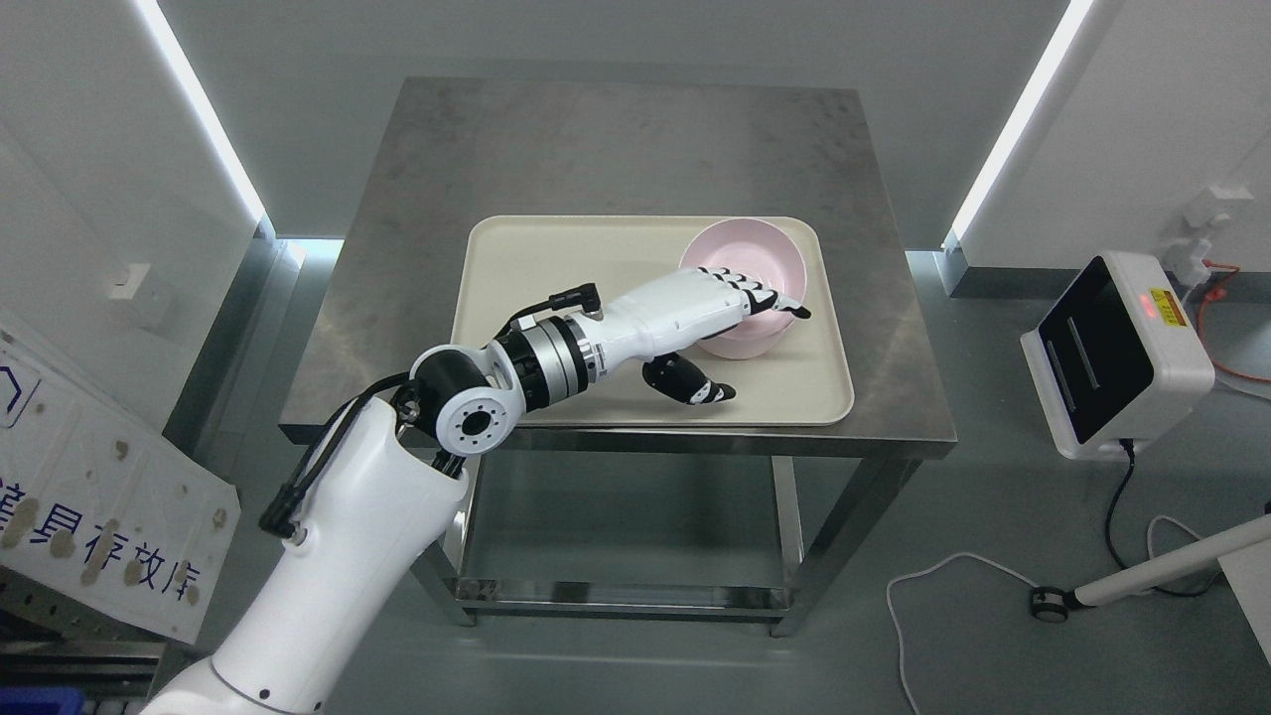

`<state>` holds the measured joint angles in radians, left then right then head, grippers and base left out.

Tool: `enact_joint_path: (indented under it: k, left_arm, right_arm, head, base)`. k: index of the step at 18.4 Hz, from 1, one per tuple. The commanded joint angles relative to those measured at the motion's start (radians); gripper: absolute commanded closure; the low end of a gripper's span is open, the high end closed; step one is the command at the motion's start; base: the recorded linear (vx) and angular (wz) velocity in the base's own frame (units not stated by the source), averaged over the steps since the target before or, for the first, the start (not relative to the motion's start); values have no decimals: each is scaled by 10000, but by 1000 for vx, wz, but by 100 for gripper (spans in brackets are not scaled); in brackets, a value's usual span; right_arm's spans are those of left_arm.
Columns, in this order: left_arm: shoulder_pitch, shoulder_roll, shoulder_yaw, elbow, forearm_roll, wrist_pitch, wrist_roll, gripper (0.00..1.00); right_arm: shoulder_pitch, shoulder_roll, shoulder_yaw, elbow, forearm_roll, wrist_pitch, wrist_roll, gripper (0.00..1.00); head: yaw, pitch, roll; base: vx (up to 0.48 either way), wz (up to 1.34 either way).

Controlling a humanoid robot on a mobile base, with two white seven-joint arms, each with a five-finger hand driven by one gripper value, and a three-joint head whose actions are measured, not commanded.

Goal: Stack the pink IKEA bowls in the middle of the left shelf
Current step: 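Move the left hand to grip the rim of the stacked bowls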

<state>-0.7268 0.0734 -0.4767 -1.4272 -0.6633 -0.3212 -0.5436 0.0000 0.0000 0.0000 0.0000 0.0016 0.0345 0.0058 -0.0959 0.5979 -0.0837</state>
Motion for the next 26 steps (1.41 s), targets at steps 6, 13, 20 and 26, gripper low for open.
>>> enact_joint_path:
  k: [6, 13, 20, 26]
  left_arm:
    - [-738, -560, -342, 1292, -1388, 803, 129, 22]
    - [-785, -560, -357, 1678, -1421, 895, 113, 26]
    - [-785, -560, -341, 1678, -1421, 1231, -9, 39]
    - [-785, -560, -296, 1740, -1421, 1325, -85, 50]
  right_arm:
    - [291, -175, -107, -337, -16, 8, 3, 0]
    - [291, -175, -107, -337, -16, 8, 3, 0]
    - [291, -175, -122, -337, -16, 8, 3, 0]
    - [291, -175, -107, -337, -16, -7, 3, 0]
  head:
    - [0, 0, 0]
    - [0, 0, 0]
    - [0, 0, 0]
    - [0, 0, 0]
  base:
    - [0, 0]
    - [0, 0]
    - [0, 0]
    - [0, 0]
